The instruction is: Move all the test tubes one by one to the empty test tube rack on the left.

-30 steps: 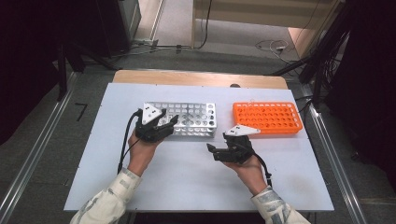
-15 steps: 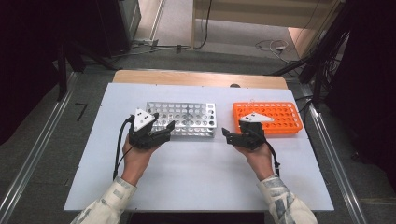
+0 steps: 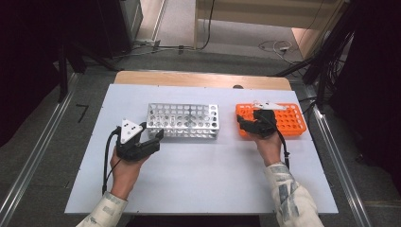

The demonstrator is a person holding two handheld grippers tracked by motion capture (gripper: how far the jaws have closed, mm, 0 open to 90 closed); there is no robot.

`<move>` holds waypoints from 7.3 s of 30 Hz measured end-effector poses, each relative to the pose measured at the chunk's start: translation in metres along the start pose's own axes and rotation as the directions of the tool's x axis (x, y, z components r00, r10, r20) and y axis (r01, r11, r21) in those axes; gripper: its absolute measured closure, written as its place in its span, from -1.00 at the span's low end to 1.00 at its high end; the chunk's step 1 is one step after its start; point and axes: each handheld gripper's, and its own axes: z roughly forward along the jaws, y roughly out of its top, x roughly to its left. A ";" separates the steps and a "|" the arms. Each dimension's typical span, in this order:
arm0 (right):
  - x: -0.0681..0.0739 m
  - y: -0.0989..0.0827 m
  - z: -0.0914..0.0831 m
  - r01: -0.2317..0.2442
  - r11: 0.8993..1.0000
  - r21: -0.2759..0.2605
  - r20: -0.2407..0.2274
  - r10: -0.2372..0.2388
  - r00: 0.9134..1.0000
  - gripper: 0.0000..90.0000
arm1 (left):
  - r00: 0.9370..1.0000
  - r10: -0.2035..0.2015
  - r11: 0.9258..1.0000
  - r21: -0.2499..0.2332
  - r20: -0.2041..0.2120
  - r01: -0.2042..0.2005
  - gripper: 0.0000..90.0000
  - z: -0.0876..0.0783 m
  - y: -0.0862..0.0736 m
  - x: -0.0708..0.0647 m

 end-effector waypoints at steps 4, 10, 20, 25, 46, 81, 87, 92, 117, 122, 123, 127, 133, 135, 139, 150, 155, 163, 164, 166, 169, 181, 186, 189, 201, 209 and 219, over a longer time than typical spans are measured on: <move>-0.011 0.002 0.007 -0.016 1.000 -0.002 0.027 0.016 1.000 -0.34 | 1.000 -0.010 1.000 0.000 -0.019 0.010 -0.26 -0.007 -0.003 0.004; -0.023 0.004 0.015 -0.021 1.000 -0.003 0.060 0.021 0.998 -0.20 | 0.999 -0.022 1.000 0.001 -0.040 0.022 -0.26 -0.013 -0.007 0.008; -0.026 0.003 0.028 -0.001 1.000 -0.030 0.090 0.003 0.996 0.33 | 0.998 -0.029 1.000 0.010 -0.055 0.029 -0.25 -0.015 -0.012 0.010; -0.028 0.002 0.033 -0.009 0.999 -0.031 0.094 0.011 0.995 0.50 | 0.998 -0.029 0.999 0.013 -0.057 0.030 -0.25 -0.016 -0.013 0.011; -0.024 0.010 0.024 0.009 0.998 -0.068 0.084 -0.003 0.996 0.63 | 0.998 -0.029 0.999 0.014 -0.050 0.030 -0.26 -0.014 -0.013 0.010; 0.008 -0.004 -0.040 0.063 0.996 -0.058 -0.101 -0.069 0.992 0.63 | 0.993 0.025 1.000 0.012 0.113 -0.027 -0.41 0.033 0.010 -0.027; 0.026 -0.008 -0.043 0.111 0.993 -0.035 -0.143 -0.115 0.983 0.63 | 0.990 0.029 0.999 0.013 0.135 -0.031 -0.41 0.037 0.012 -0.031; 0.040 -0.010 -0.046 0.137 0.990 -0.025 -0.187 -0.139 0.973 0.63 | 0.988 0.035 0.999 0.009 0.152 -0.036 -0.38 0.039 0.014 -0.035; 0.107 -0.037 -0.046 0.242 0.970 0.023 -0.347 -0.219 0.912 0.63 | 0.894 0.134 0.990 -0.013 0.427 -0.142 0.12 0.050 0.017 -0.090; 0.114 -0.037 -0.048 0.246 0.969 0.017 -0.372 -0.222 0.901 0.63 | 0.869 0.156 0.985 -0.013 0.470 -0.170 0.24 0.050 0.014 -0.097; 0.115 -0.037 -0.048 0.247 0.969 0.016 -0.377 -0.223 0.899 0.63 | 0.865 0.160 0.985 -0.015 0.475 -0.174 0.27 0.050 0.014 -0.098; 0.121 -0.037 -0.050 0.258 0.966 0.010 -0.394 -0.234 0.889 0.63 | 0.858 0.179 0.981 -0.023 0.481 -0.191 0.45 0.050 0.013 -0.100; 0.124 -0.036 -0.052 0.256 0.967 0.005 -0.405 -0.232 0.885 0.63 | 0.860 0.193 0.978 -0.027 0.473 -0.205 0.65 0.049 0.013 -0.100; 0.123 -0.036 -0.052 0.255 0.967 0.005 -0.407 -0.231 0.884 0.63 | 0.859 0.190 0.979 -0.026 0.475 -0.202 0.67 0.049 0.013 -0.100; 0.123 -0.036 -0.053 0.252 0.968 0.002 -0.406 -0.229 0.885 0.56 | 0.863 0.183 0.981 -0.026 0.471 -0.194 0.68 0.049 0.014 -0.098; 0.111 -0.035 -0.053 0.232 0.973 0.014 -0.378 -0.210 0.902 -0.20 | 0.916 0.113 0.994 -0.052 0.385 -0.100 0.68 0.050 0.031 -0.069; 0.100 -0.036 -0.049 0.208 0.977 0.043 -0.344 -0.181 0.921 -0.43 | 0.937 0.084 0.996 -0.064 0.340 -0.066 0.67 0.050 0.040 -0.054; 0.086 -0.037 -0.049 0.175 0.983 0.057 -0.300 -0.150 0.942 -0.49 | 0.962 0.049 0.996 -0.089 0.268 -0.026 0.68 0.048 0.052 -0.032; 0.085 -0.037 -0.050 0.174 0.983 0.059 -0.296 -0.150 0.943 -0.49 | 0.964 0.050 0.995 -0.092 0.260 -0.027 0.67 0.048 0.053 -0.031; 0.083 -0.037 -0.050 0.168 0.984 0.058 -0.287 -0.145 0.947 -0.49 | 0.968 0.047 0.995 -0.100 0.246 -0.023 0.67 0.048 0.055 -0.028; 0.082 -0.038 -0.051 0.166 0.984 0.060 -0.281 -0.143 0.949 -0.49 | 0.974 0.054 0.994 -0.106 0.221 -0.031 0.67 0.050 0.055 -0.026; 0.081 -0.039 -0.052 0.165 0.985 0.056 -0.274 -0.144 0.951 -0.49 | 0.986 0.058 0.993 -0.106 0.159 -0.042 0.67 0.062 0.049 -0.021; 0.081 -0.039 -0.052 0.165 0.985 0.056 -0.274 -0.144 0.951 -0.48 | 0.987 0.059 0.994 -0.101 0.148 -0.044 0.67 0.067 0.045 -0.020; 0.081 -0.039 -0.052 0.164 0.985 0.055 -0.274 -0.143 0.951 -0.48 | 0.987 0.064 0.994 -0.096 0.150 -0.049 0.67 0.069 0.043 -0.021; 0.084 -0.038 -0.052 0.173 0.983 0.053 -0.277 -0.152 0.949 -0.48 | 0.989 0.090 0.995 -0.047 0.119 -0.085 0.67 0.080 0.030 -0.027; 0.085 -0.037 -0.052 0.178 0.983 0.049 -0.283 -0.157 0.946 -0.48 | 0.987 0.094 0.996 -0.015 0.127 -0.093 0.57 0.081 0.025 -0.028; 0.085 -0.034 -0.049 0.177 0.983 0.043 -0.283 -0.158 0.946 -0.48 | 0.987 0.084 0.996 -0.052 0.139 -0.077 0.42 0.068 0.028 -0.029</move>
